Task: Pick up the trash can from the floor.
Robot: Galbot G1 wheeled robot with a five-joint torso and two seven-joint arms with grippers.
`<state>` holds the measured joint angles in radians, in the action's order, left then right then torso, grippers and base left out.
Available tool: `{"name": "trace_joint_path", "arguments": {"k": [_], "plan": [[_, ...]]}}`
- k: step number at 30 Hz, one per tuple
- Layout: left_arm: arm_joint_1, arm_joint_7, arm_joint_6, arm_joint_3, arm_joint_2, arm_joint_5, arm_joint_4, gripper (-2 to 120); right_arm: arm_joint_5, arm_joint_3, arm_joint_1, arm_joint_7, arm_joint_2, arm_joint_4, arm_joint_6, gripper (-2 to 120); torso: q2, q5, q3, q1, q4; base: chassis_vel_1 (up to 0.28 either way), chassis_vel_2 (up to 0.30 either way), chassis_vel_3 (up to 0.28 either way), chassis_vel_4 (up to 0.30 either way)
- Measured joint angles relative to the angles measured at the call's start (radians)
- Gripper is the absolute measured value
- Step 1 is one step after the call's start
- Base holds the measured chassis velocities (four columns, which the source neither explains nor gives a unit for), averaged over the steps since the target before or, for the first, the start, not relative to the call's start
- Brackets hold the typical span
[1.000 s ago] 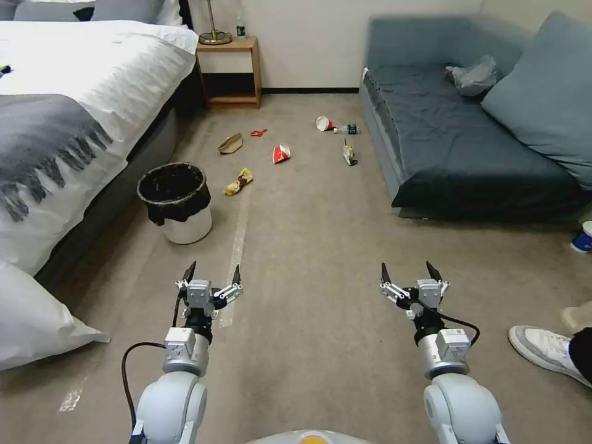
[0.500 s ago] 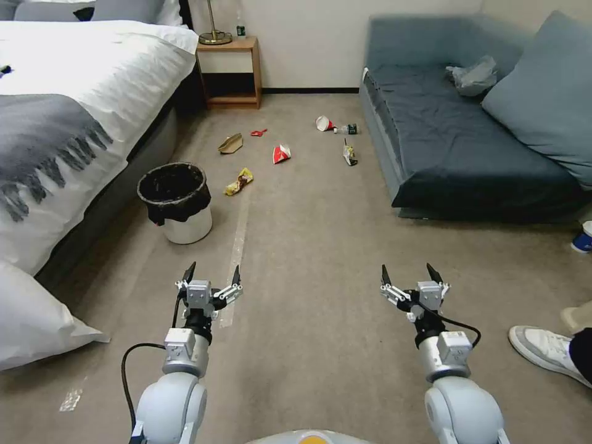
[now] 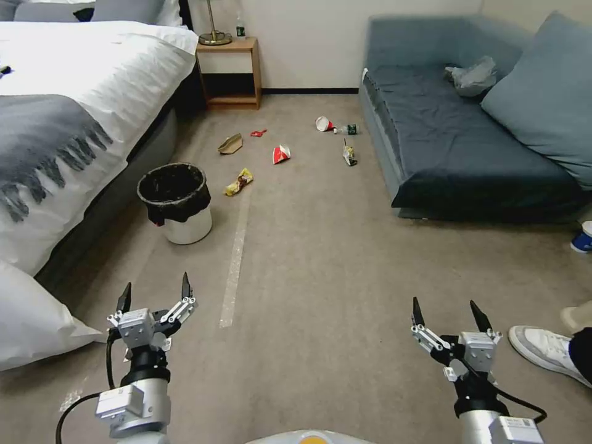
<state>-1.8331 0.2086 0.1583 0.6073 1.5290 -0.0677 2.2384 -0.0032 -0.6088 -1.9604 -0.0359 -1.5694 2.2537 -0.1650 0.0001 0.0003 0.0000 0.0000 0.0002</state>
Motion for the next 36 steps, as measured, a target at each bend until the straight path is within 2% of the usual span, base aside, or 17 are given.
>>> {"name": "trace_joint_path", "arguments": {"k": [9,24,36], "plan": [[0.010,-0.014,-0.027,-0.002,-0.002,-0.021,-0.004,100,0.008,-0.005,0.011,0.000,0.010,-0.021,-0.001,100,0.000,-0.0003,0.000,0.000,-0.0002,0.000,0.000,0.000,0.000],[0.001,-0.046,0.029,-0.008,0.017,-0.018,-0.007,100,-0.010,0.001,-0.013,0.013,0.008,-0.013,-0.039,100,0.000,-0.0003,0.000,0.000,-0.0002,0.000,0.000,0.000,0.000],[-0.020,-0.037,0.052,-0.005,0.016,-0.028,-0.002,100,-0.002,0.009,-0.021,0.014,0.011,-0.013,-0.057,100,0.000,-0.0003,0.000,0.000,-0.0002,0.000,0.000,0.000,0.000]]}}
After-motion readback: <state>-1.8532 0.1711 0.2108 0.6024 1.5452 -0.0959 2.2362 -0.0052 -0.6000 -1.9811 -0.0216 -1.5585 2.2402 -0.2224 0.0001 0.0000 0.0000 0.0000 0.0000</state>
